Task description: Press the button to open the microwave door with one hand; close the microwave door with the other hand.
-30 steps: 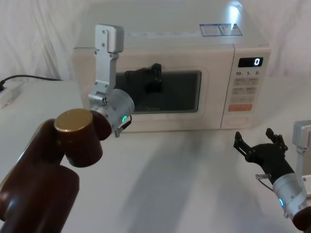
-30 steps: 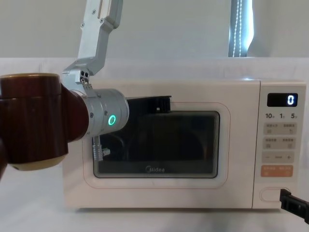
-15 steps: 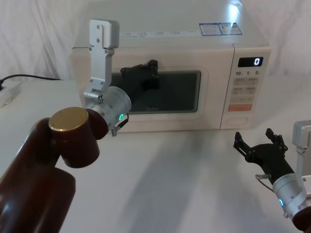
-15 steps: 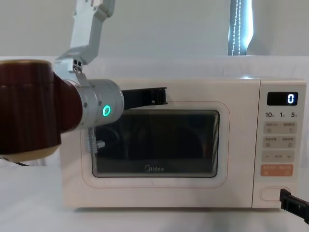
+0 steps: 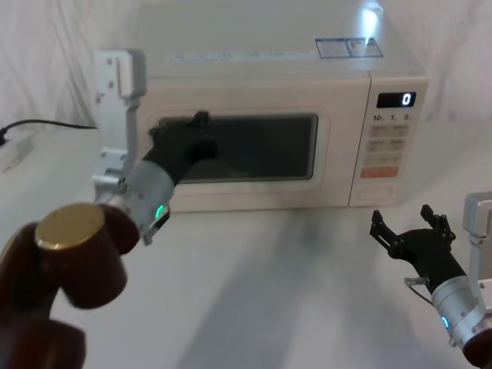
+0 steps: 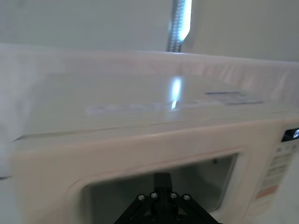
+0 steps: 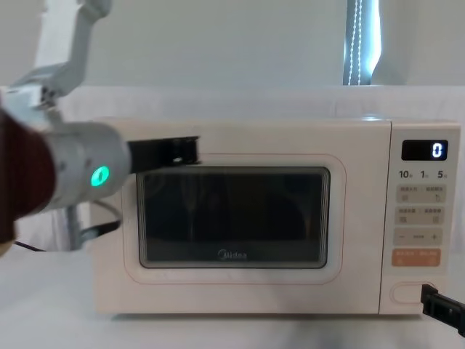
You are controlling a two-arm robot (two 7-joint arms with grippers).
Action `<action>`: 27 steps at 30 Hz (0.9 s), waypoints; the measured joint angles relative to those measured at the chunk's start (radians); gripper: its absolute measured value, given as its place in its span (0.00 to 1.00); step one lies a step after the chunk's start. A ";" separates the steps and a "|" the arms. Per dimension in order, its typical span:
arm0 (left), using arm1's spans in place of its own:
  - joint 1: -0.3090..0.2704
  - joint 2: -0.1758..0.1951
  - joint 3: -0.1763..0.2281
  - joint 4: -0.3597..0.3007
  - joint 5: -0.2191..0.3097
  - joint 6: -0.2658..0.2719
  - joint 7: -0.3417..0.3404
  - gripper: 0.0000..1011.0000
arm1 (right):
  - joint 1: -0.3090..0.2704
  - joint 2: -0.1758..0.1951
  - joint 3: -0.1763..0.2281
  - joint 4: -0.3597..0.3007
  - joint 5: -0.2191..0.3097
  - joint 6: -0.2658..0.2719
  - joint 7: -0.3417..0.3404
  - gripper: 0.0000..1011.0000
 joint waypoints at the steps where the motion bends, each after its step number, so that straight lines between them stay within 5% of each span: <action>1: 0.014 0.003 -0.006 -0.011 0.005 -0.003 0.007 0.00 | 0.000 0.000 0.000 0.000 0.000 0.000 0.000 0.99; 15: 0.222 0.042 -0.097 -0.120 0.068 -0.103 0.042 0.00 | 0.000 0.000 0.000 0.000 0.000 0.000 0.000 0.99; 27: 0.384 0.039 -0.147 -0.154 0.129 -0.250 0.040 0.00 | 0.000 0.000 0.000 0.000 0.000 0.000 0.000 0.99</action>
